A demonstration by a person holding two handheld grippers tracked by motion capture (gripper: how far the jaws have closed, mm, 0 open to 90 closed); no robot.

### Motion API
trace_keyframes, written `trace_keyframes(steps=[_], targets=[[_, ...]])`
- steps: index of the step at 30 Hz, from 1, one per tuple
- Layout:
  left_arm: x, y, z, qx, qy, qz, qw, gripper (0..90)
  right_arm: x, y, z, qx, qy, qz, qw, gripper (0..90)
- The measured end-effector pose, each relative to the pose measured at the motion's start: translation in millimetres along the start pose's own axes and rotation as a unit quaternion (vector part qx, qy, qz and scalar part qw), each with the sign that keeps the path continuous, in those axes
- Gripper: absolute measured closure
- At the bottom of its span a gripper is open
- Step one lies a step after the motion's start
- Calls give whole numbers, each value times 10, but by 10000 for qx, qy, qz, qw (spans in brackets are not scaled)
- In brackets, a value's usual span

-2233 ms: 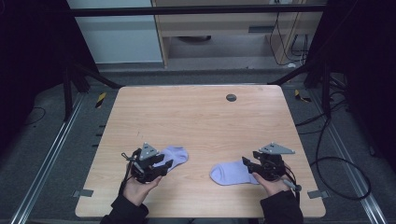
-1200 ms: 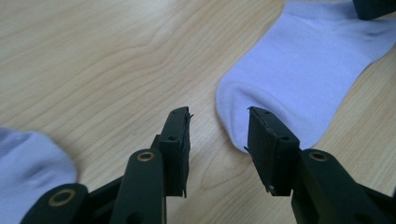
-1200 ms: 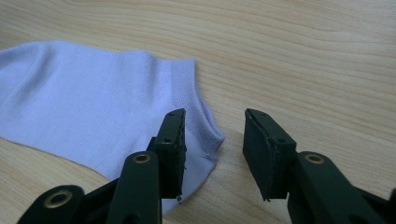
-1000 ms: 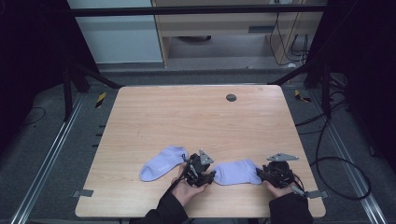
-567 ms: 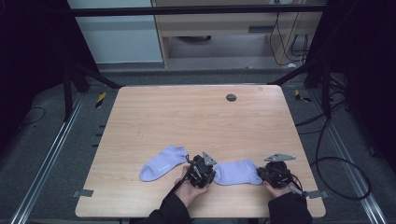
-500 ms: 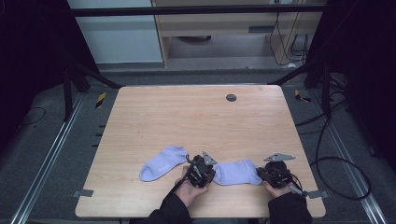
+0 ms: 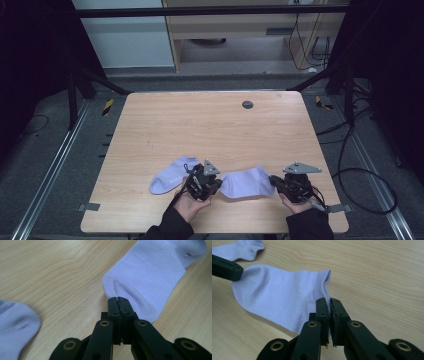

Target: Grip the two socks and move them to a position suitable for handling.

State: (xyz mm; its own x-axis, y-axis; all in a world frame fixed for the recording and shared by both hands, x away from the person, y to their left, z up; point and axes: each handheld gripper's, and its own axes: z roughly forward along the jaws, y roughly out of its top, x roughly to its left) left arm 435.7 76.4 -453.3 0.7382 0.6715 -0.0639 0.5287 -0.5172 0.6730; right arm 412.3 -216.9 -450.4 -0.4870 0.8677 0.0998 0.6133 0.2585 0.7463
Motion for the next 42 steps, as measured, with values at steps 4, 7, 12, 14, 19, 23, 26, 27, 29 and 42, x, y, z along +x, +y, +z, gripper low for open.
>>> trace_keyframes(steps=[4,7,12,14,19,23,26,27,29,42], targets=[[61,-90,-152,-29,58,13,10000,886,132,32,25,29,166,-48,9998,864],[122,-183,-245,-20,70,-55,10000,886,227,51,55,43,291,-111,9995,864],[219,-354,-359,26,138,-95,9999,886,378,69,133,98,430,-162,9989,864],[255,-411,-403,55,176,-124,9998,886,440,78,173,126,480,-183,9986,863],[344,-537,-490,110,306,-186,9993,885,599,102,300,191,623,-290,9975,863],[400,-643,-492,192,306,-264,9990,885,707,95,399,299,711,-431,9961,863],[408,-694,-463,263,308,-294,9987,885,759,76,452,377,725,-475,9955,863],[408,-707,-447,299,304,-302,9986,884,765,69,464,415,717,-491,9954,863],[401,-725,-411,354,303,-302,9985,882,760,50,495,459,679,-519,9953,863],[428,-693,-501,103,590,-305,9977,673,699,25,486,302,579,-432,9969,734]])
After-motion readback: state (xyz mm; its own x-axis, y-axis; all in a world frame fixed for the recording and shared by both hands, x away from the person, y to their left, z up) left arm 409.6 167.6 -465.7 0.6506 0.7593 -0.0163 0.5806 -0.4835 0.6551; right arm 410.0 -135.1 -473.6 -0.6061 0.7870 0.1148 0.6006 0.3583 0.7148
